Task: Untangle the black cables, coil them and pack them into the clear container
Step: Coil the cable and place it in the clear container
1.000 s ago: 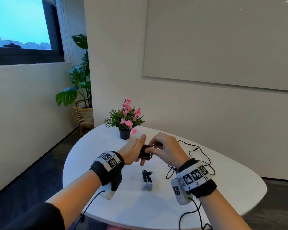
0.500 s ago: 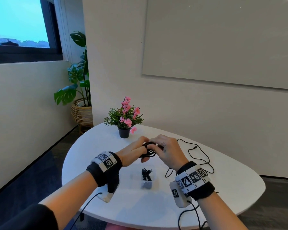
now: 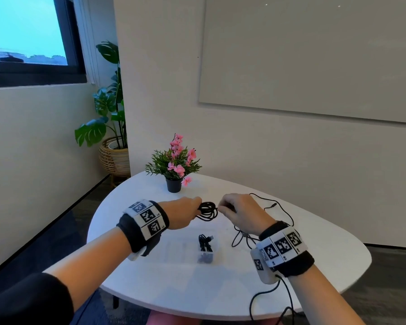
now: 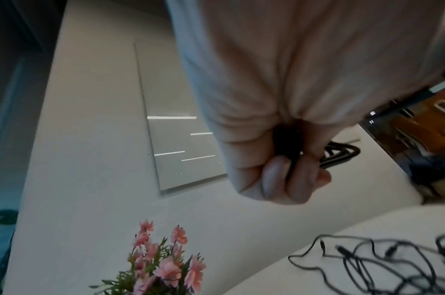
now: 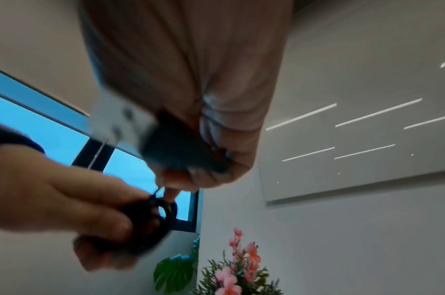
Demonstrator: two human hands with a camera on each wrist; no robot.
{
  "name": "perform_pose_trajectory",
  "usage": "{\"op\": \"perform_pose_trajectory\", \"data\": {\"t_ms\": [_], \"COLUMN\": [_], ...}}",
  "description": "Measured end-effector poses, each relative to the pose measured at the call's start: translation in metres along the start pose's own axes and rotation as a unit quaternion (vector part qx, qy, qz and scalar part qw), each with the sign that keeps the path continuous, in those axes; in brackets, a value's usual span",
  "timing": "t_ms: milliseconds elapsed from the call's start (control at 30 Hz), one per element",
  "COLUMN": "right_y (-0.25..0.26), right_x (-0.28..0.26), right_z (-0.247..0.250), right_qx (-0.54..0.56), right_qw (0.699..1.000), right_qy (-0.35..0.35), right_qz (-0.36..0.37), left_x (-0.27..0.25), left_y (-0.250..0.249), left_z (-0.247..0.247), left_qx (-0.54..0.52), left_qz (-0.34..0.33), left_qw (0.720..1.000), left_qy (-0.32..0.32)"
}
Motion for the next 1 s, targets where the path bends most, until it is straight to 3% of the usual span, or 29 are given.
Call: {"op": "perform_pose_trajectory", "data": {"t_ms": [67, 200, 367, 533, 700, 767, 867, 1000], "right_y": [0.008, 0.008, -0.009, -0.005, 0.014, 0.024, 0.033, 0.046], "right_x": [0.002, 0.006, 0.009, 0.013, 0.018, 0.016, 0.011, 0.01], "right_z": [0.001, 0.008, 0.002, -0.02, -0.046, -0.054, -0.058, -0.046], "right_qx": [-0.047, -0.13, 0.027, 0.14, 0.041, -0.019, -0.109, -0.175], "right_qw": [0.998, 0.988, 0.992, 0.983, 0.997, 0.999, 0.993, 0.984], "right_qy": [0.006, -0.051, -0.116, -0.117, -0.047, -0.009, 0.021, 0.009], "right_qz": [0.038, 0.073, 0.037, -0.012, -0.049, -0.047, -0.029, 0.022], "left_x": [0.001, -0.004, -0.016, -0.023, -0.016, -0.014, -0.005, -0.003], "left_y": [-0.001, -0.012, -0.024, -0.024, -0.009, -0.001, 0.008, 0.014], "left_z": [-0.006, -0.012, 0.005, 0.019, 0.041, 0.048, 0.046, 0.024], "left_qx": [0.048, 0.113, 0.072, -0.109, -0.232, -0.235, -0.189, -0.033], "left_qz": [-0.006, -0.058, -0.094, -0.105, -0.054, -0.027, 0.018, 0.05], "left_qw": [0.999, 0.991, 0.993, 0.983, 0.938, 0.932, 0.956, 0.984], "left_qy": [0.016, 0.033, -0.006, -0.108, -0.253, -0.276, -0.225, -0.166]}}
Point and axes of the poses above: each hand's wrist, its own x-axis towards the middle knuckle, its own z-axis out of the back of the hand, y = z × x, the point moved 7 cm from there along x, towards the middle knuckle, and after that the axes turned 11 degrees about -x, right-handed, at the moved point
